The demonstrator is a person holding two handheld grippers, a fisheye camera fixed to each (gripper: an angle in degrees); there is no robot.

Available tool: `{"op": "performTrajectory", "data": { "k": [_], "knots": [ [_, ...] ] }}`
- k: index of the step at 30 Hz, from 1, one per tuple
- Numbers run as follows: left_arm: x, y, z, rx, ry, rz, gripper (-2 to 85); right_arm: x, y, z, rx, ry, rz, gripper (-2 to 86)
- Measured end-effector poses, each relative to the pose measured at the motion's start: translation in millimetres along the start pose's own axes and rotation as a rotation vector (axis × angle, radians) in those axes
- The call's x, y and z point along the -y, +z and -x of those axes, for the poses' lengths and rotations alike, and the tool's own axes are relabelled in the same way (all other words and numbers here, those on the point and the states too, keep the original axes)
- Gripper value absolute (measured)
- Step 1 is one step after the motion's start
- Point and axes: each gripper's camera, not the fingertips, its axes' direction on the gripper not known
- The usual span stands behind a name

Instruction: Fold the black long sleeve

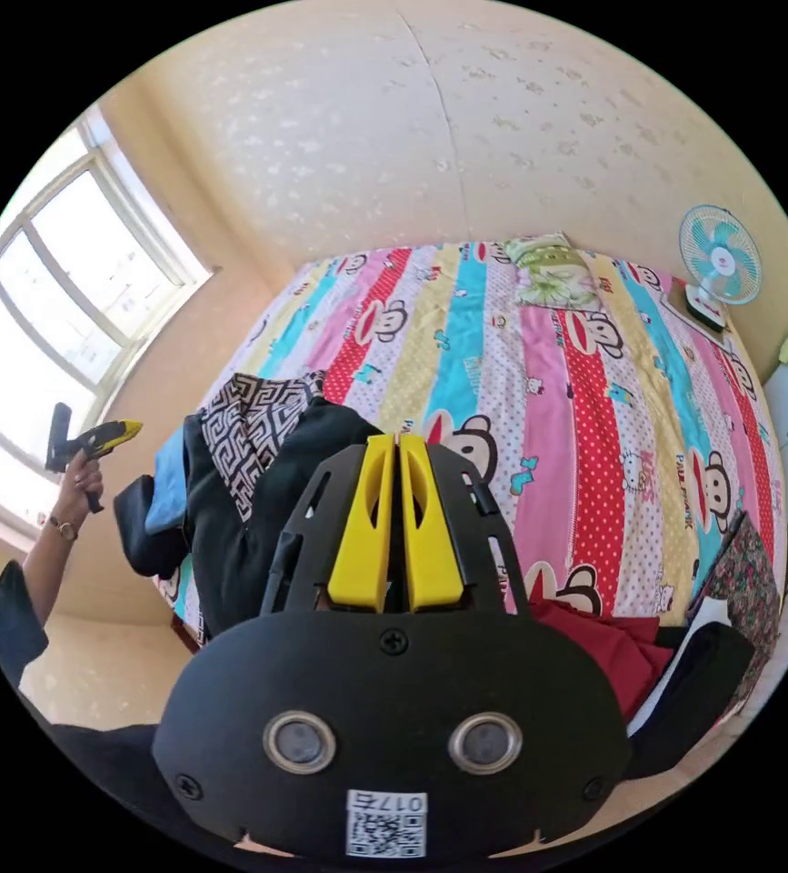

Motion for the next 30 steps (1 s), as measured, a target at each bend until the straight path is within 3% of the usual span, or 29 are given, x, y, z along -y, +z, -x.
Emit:
{"op": "performTrajectory", "data": {
  "k": [3, 8, 12, 14, 16, 18, 23, 26, 30],
  "knots": [
    [-31.3, 17.0, 34.9, 0.039, -0.050, 0.054, 8.4, -13.8, 62.5, -0.7, -0.095, 0.049, 0.087, 8.1],
    [-153.7, 39.3, 88.3, 0.281, -0.129, 0.297, 11.6, -151.9, 138.9, -39.6, -0.053, 0.264, 0.407, 11.6],
    [-231.2, 50.4, 129.7, 0.343, -0.224, 0.547, 8.5, -253.5, 167.6, -55.2, -0.072, 0.390, 0.674, 9.6],
    [-235.3, 31.6, 135.7, 0.372, -0.188, 0.546, 4.1, -284.9, 168.4, -58.8, -0.066, 0.356, 0.835, 3.6],
    [-209.9, -20.0, 152.0, 0.377, -0.191, 0.545, 2.1, -272.5, 139.7, -67.0, -0.114, 0.263, 0.832, 2.9],
    [-185.6, -84.9, 165.4, 0.466, -0.198, 0.393, 2.5, -246.3, 96.1, -92.2, -0.246, 0.230, 0.779, 2.9],
    [-155.5, -210.2, 197.7, 0.469, -0.366, 0.179, 9.7, -203.2, -48.5, -195.4, -0.527, 0.560, 0.437, 6.5],
    [-162.6, -214.6, 175.5, 0.318, -0.244, 0.191, 11.3, -214.0, -57.2, -188.8, -0.360, 0.563, 0.351, 8.5],
    [-180.1, -153.1, 136.1, 0.120, -0.031, 0.428, 12.8, -236.9, 11.2, -152.7, -0.065, 0.463, 0.484, 9.8]
  ]
}}
